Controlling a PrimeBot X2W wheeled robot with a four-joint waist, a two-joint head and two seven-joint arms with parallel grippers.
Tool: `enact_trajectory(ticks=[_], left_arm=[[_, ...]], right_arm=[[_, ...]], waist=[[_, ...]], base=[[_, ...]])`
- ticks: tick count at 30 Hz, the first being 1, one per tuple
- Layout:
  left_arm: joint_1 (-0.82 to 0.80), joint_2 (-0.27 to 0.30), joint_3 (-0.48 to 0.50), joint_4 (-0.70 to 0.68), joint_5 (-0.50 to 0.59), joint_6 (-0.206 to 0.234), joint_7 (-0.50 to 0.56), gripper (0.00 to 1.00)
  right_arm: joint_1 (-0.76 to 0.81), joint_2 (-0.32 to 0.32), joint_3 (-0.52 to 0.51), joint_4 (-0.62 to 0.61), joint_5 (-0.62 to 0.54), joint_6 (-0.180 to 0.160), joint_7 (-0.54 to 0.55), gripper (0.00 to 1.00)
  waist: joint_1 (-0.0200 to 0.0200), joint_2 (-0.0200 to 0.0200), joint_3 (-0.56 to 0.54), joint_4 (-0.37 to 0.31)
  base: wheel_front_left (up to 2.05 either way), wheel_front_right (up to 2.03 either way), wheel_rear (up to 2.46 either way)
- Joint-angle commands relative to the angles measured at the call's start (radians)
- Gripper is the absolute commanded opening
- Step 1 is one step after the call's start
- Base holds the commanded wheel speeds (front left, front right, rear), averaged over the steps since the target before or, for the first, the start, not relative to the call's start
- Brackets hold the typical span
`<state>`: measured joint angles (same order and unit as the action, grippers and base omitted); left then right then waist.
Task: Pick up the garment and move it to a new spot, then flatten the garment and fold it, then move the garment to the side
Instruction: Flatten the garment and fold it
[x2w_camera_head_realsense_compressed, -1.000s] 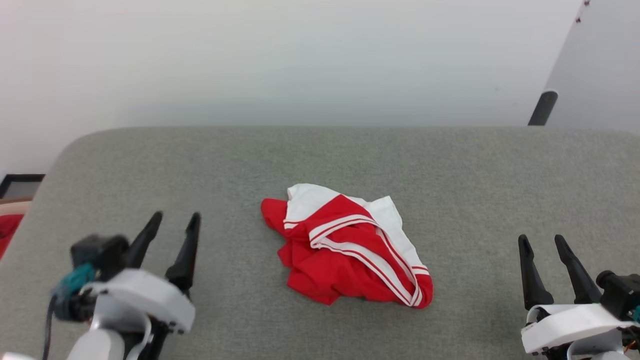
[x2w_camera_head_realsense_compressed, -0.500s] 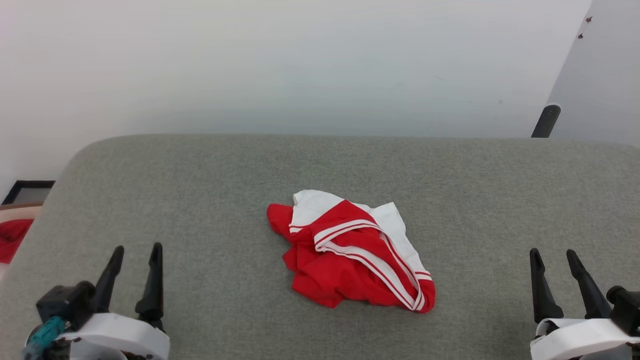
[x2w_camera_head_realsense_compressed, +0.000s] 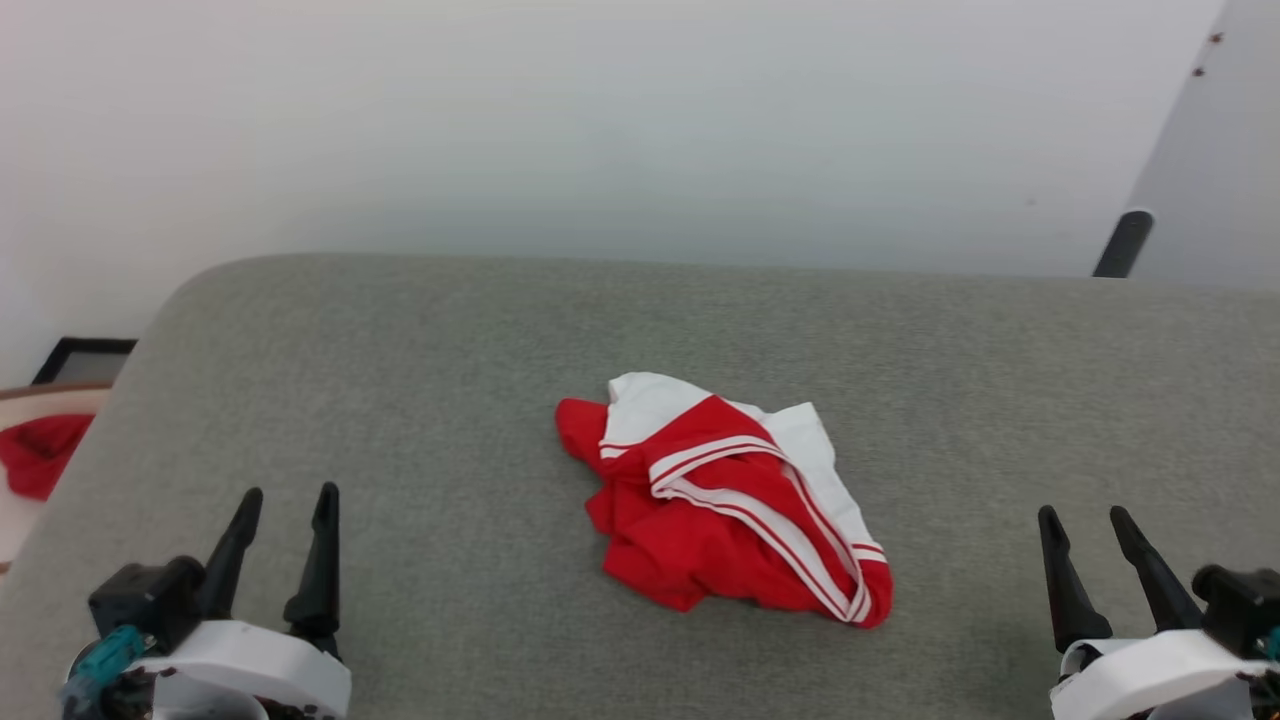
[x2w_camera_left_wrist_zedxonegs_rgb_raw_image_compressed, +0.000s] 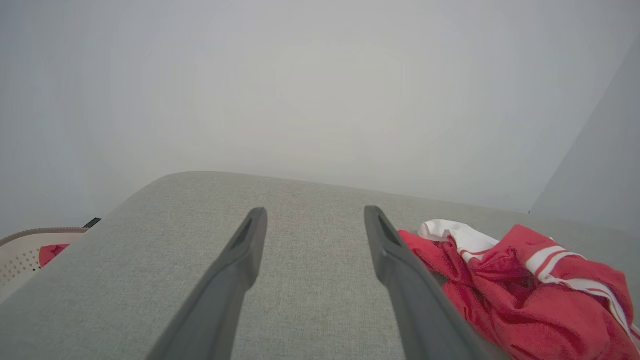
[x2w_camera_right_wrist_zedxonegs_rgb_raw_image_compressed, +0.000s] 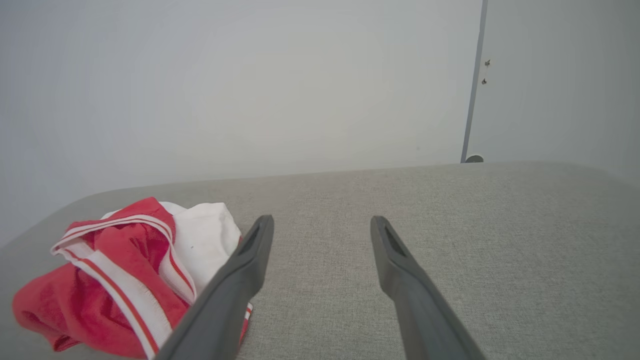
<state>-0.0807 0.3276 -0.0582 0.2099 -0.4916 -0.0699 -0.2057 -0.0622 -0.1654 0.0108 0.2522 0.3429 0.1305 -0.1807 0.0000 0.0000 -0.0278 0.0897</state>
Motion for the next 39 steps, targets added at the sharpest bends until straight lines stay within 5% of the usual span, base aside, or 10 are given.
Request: enact_trajectory(ticks=[1, 27, 35, 36, 37, 38, 39], left_arm=[[-0.009, 0.0, -0.001, -0.003, 0.002, 0.004, 0.001, 1.0], [-0.128, -0.077, -0.098, 0.008, 0.012, -0.002, -0.015, 1.0], [-0.164, -0.094, -0.107, 0.04, 0.0, -0.009, -0.028, 1.0], [-0.168, -0.096, -0.107, 0.045, 0.0, -0.01, -0.03, 1.0], [-0.172, -0.097, -0.107, 0.049, 0.0, -0.01, -0.031, 1.0], [-0.175, -0.099, -0.107, 0.052, -0.003, -0.011, -0.033, 1.0], [-0.179, -0.1, -0.107, 0.056, -0.004, -0.012, -0.035, 1.0]], right_arm=[[-0.01, -0.005, 0.006, -0.003, 0.001, 0.0, 0.007, 1.0], [-0.175, -0.166, 0.196, 0.004, 0.186, 0.0, 0.494, 1.0], [-0.221, -0.162, 0.216, 0.074, 0.192, 0.0, 0.577, 1.0], [-0.226, -0.159, 0.22, 0.085, 0.193, 0.0, 0.586, 0.76], [-0.234, -0.158, 0.223, 0.096, 0.194, 0.0, 0.591, 0.27], [-0.242, -0.158, 0.224, 0.103, 0.191, 0.0, 0.589, 0.0], [-0.247, -0.16, 0.226, 0.113, 0.185, 0.0, 0.589, 0.0]], waist=[[0.0, 0.0, 0.008, 0.017], [0.0, 0.0, 0.215, 0.194], [0.0, 0.0, 0.251, 0.215], [0.0, 0.0, 0.253, 0.216], [0.0, 0.0, 0.255, 0.216], [0.0, 0.0, 0.257, 0.216], [0.0, 0.0, 0.257, 0.215]], base=[[0.0, 0.0, 0.0], [0.0, 0.0, 0.0], [0.0, 0.0, 0.0], [0.0, 0.0, 0.0], [0.0, 0.0, 0.0], [0.0, 0.0, 0.0], [0.0, 0.0, 0.0]])
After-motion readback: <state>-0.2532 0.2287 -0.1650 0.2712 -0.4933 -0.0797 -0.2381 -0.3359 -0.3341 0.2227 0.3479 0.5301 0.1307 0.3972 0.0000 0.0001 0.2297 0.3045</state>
